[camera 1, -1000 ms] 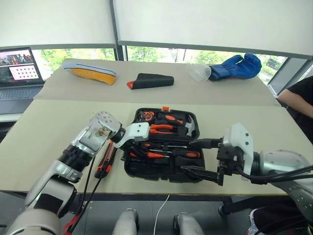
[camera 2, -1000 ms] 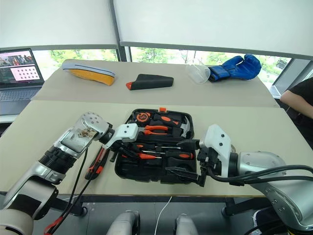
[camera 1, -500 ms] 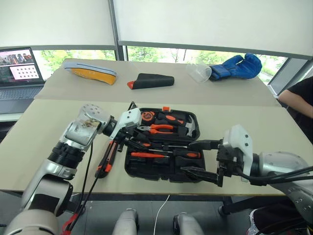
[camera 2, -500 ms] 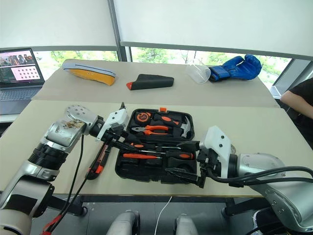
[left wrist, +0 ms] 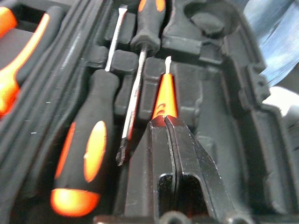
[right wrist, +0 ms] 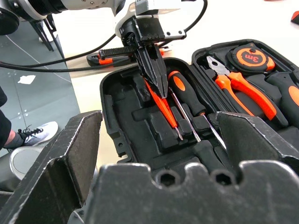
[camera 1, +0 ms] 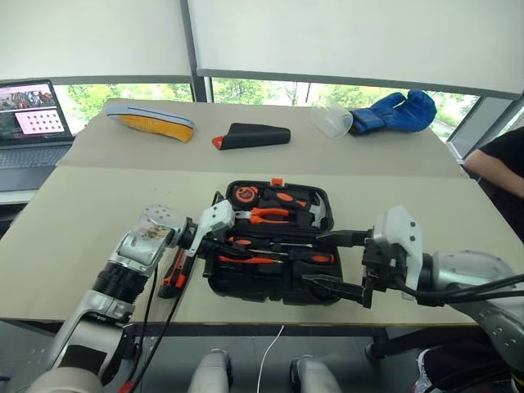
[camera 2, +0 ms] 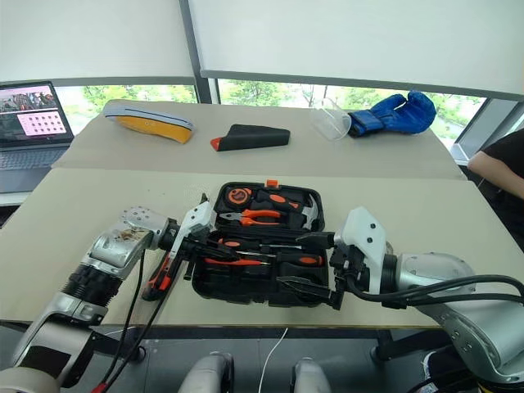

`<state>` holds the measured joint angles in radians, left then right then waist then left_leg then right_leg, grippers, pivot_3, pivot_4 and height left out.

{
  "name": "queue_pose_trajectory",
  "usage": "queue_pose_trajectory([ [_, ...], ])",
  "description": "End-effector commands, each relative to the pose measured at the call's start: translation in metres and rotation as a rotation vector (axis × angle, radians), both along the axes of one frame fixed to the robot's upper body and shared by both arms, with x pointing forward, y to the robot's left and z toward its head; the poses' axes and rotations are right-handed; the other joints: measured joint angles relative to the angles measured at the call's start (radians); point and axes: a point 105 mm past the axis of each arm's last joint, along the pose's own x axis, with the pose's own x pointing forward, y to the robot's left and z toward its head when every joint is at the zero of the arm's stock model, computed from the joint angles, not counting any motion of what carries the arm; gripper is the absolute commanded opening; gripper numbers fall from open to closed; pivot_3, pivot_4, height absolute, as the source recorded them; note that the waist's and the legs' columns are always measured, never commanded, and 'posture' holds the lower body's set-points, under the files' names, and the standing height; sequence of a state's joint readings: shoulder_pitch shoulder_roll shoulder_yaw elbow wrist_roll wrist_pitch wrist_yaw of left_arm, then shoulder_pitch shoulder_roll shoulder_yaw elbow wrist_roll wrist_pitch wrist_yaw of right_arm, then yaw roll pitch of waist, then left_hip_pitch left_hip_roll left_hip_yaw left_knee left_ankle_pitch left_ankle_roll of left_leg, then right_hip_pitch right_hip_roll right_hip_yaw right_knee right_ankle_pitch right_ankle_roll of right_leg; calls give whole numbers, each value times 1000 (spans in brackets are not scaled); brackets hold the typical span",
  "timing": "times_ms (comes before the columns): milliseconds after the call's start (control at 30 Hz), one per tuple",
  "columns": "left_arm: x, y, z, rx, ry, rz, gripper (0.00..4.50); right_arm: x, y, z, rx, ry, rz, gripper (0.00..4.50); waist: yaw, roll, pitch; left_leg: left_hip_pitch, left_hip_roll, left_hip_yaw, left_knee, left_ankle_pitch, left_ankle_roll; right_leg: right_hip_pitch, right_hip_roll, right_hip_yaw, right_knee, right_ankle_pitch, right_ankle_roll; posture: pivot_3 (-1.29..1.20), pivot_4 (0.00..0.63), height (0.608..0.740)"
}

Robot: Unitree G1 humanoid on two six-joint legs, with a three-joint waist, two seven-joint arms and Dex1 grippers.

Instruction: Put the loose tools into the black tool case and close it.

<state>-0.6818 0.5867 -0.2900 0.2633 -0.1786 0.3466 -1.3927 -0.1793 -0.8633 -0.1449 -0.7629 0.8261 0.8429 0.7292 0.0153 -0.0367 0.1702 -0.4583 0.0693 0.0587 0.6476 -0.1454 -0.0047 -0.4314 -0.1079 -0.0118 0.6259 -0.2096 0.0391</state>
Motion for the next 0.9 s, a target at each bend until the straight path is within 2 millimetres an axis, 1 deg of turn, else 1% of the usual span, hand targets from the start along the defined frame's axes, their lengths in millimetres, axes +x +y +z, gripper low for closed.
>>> queue_pose_trajectory([
  [33,-4,2,-11,44,-16,-30,48,0,1,7,-2,-43,11,4500,-1,0,0,0,0,0,0,0,0,0,0,0,0,0,0,0,150,740],
  [100,-6,4,-15,54,-16,-40,48,1,1,6,0,-40,8,4500,-2,0,0,0,0,0,0,0,0,0,0,0,0,0,0,0,150,740],
  [267,-5,6,-13,39,-53,-33,48,2,-1,5,4,-33,-1,4500,-4,0,0,0,0,0,-1,0,0,0,0,0,0,-1,0,0,150,740],
  [367,-2,3,-5,-11,-70,-12,48,3,-1,4,5,-31,-3,4500,-4,0,0,0,0,0,-1,0,0,0,0,0,0,-1,0,0,150,740],
  [467,0,-6,21,-159,-69,5,48,4,0,3,10,-29,-5,4500,-3,0,0,0,0,0,-1,0,0,0,0,0,0,-1,0,0,150,740],
  [500,-1,-7,24,-181,-57,4,48,5,0,3,11,-29,-4,4500,-2,0,0,0,0,0,0,0,0,0,0,0,0,0,0,0,150,740],
  [700,-11,-4,7,-114,-41,-22,48,4,2,2,13,-27,1,4500,-4,0,0,0,0,0,0,0,0,0,0,0,0,0,0,0,150,740],
  [900,-10,4,-13,-40,-50,4,48,2,3,3,41,-9,2,4500,-2,0,0,1,0,0,0,0,0,1,0,0,0,0,0,0,150,740],
])
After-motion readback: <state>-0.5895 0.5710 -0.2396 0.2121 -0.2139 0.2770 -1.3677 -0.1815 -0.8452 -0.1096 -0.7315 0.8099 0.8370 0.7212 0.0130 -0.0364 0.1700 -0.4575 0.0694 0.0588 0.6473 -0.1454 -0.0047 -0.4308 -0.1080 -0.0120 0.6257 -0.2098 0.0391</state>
